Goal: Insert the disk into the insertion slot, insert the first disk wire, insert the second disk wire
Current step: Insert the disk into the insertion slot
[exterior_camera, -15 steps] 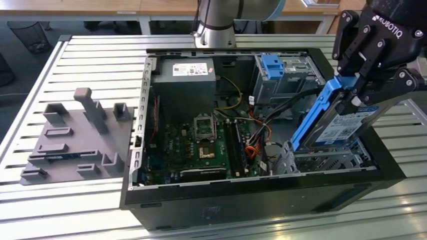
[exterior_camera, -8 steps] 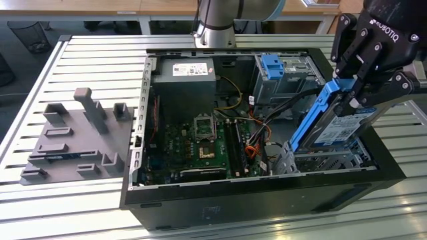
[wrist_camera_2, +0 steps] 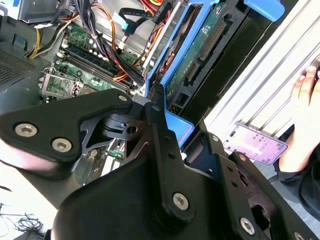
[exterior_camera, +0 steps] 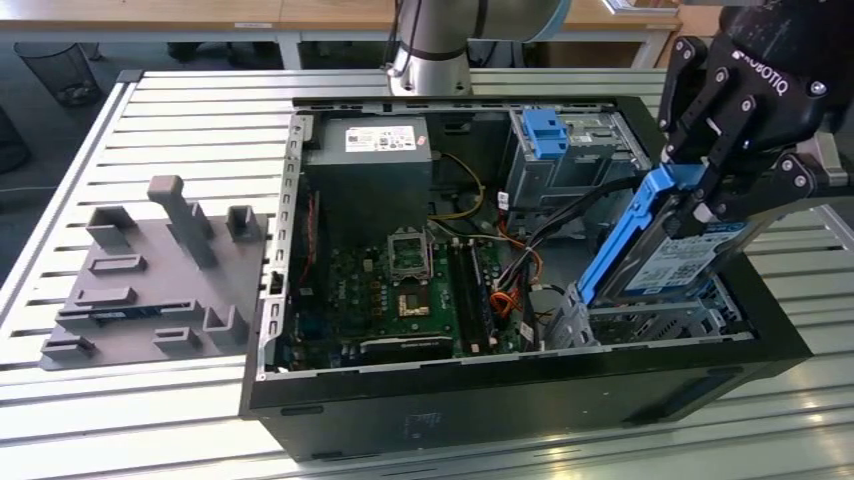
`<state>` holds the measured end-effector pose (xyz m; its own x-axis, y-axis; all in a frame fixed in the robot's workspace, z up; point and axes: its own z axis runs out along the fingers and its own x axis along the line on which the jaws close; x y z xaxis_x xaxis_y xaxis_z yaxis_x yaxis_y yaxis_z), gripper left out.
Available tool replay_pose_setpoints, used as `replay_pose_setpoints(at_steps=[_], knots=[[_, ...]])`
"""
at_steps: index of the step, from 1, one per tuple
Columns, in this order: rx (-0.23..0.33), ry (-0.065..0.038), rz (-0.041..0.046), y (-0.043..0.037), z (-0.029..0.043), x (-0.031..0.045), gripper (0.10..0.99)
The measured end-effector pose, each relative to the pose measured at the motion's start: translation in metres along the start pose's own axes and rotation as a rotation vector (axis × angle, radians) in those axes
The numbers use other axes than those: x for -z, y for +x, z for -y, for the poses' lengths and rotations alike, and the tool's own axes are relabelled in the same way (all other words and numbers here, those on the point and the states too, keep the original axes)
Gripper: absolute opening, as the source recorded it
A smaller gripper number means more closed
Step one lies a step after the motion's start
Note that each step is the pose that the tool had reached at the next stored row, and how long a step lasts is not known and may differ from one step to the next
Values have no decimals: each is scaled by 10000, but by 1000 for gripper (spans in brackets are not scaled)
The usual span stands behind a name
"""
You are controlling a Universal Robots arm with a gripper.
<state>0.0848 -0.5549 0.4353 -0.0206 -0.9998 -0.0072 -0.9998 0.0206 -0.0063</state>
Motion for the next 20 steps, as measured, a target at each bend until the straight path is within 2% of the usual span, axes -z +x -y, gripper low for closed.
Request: replay_pose_setpoints(at_steps=[20], knots=[[-12, -1, 39, 1, -4, -170, 365]])
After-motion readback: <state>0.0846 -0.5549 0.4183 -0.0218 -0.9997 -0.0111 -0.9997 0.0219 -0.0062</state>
